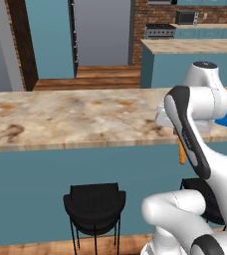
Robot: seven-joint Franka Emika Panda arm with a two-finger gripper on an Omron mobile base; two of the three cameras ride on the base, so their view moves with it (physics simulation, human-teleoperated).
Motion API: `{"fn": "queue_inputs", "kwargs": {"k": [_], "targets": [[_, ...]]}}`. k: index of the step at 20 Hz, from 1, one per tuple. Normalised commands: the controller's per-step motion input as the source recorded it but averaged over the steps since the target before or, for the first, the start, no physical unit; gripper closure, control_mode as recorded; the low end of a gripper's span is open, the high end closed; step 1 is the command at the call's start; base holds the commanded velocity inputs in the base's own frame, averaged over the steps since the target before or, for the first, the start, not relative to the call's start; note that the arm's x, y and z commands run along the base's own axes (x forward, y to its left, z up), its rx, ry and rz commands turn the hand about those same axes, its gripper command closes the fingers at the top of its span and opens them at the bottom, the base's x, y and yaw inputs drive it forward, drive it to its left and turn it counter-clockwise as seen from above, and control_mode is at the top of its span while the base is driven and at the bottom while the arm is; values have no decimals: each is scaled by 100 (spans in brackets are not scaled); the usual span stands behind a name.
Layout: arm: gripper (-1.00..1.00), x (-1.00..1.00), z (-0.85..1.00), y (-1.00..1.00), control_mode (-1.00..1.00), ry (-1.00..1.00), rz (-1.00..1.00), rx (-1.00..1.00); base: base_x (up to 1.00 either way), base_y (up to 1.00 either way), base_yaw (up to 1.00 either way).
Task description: Take the fork and place it on the left side of the plate. Then take the spoon and place it on the right side of the plate. Make sure they're directly next to the plate.
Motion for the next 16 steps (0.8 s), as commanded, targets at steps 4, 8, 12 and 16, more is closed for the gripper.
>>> {"fn": "queue_inputs", "kwargs": {"k": [4,8,12,16], "targets": [[100,65,16,-37,-100,6,0,-9,0,0,0],[100,52,8,-30,-100,13,0,-4,0,0,0],[100,61,-10,-56,-100,6,0,-7,0,0,0],[100,66,-26,-75,-100,2,0,-6,0,0,0]]}}
